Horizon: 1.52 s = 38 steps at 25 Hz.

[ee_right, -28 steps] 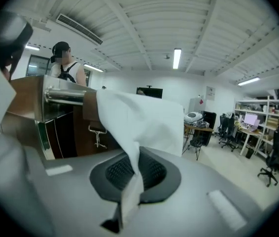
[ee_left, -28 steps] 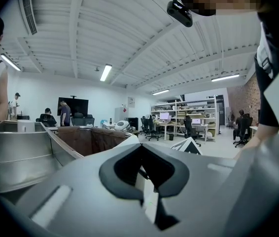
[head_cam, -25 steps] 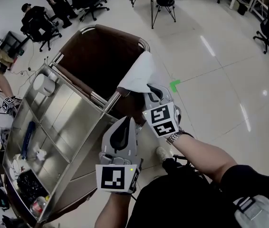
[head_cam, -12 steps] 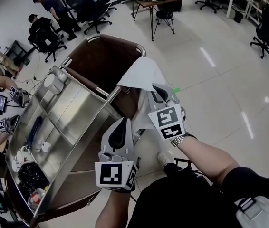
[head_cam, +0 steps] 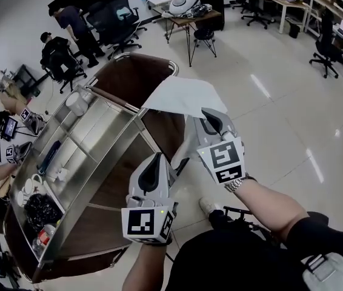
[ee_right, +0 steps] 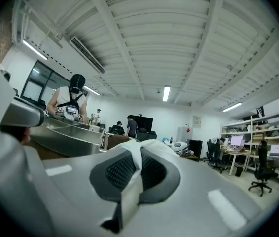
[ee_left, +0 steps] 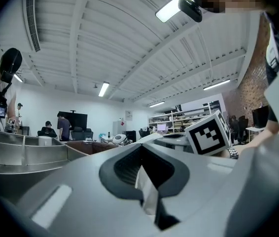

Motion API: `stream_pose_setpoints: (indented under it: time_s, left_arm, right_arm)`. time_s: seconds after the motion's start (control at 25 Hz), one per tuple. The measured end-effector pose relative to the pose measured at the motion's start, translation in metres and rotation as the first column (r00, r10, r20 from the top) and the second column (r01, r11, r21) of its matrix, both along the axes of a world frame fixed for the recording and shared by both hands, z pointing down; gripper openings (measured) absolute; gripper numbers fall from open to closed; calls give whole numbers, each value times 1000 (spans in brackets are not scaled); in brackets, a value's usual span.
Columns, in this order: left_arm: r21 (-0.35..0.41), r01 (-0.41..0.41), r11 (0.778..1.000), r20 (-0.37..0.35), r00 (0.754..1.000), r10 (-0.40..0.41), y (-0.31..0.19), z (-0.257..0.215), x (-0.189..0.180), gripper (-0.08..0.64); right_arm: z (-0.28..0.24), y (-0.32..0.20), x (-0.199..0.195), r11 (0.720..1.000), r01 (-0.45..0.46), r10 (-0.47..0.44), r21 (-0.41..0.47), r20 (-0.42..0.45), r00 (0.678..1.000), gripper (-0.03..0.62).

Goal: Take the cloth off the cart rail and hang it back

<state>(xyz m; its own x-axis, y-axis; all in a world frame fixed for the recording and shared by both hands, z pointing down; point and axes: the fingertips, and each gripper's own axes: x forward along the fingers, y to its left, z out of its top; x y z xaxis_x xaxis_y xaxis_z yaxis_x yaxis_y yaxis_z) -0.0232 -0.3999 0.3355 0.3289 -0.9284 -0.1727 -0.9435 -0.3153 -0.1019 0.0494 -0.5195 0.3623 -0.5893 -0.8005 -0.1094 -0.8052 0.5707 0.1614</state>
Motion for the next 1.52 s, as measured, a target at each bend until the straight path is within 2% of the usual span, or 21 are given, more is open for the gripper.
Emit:
stream_pose_setpoints:
  time_s: [0.24, 0.48, 0.72, 0.96, 1.2, 1.52]
  left_arm:
    - [21, -23, 1000, -7, 1000, 23, 58, -7, 11, 3]
    - [46, -32, 998, -32, 999, 34, 95, -23, 14, 3]
    - [65, -35, 997, -51, 998, 38, 110, -38, 25, 3]
    - [94, -4, 996, -69, 998, 11, 117, -49, 34, 3]
    - [81, 12, 997, -53, 999, -8, 98, -52, 86, 3]
    - [61, 9, 998, -7, 1000, -9, 84, -37, 132, 3]
  right_arm:
    - [-47, 80, 31, 995, -18, 15, 94, 33, 999, 0]
    - [-96, 142, 56, 984, -29, 18, 175, 65, 998, 0]
    - [-121, 183, 90, 997, -56, 51, 60, 78, 996, 0]
    - [-143, 204, 129, 992, -58, 52, 114, 56, 997, 0]
    - [-133, 186, 169, 998, 9, -11, 56, 44, 999, 0]
    - [-94, 167, 189, 992, 125, -123, -30, 65, 990, 0]
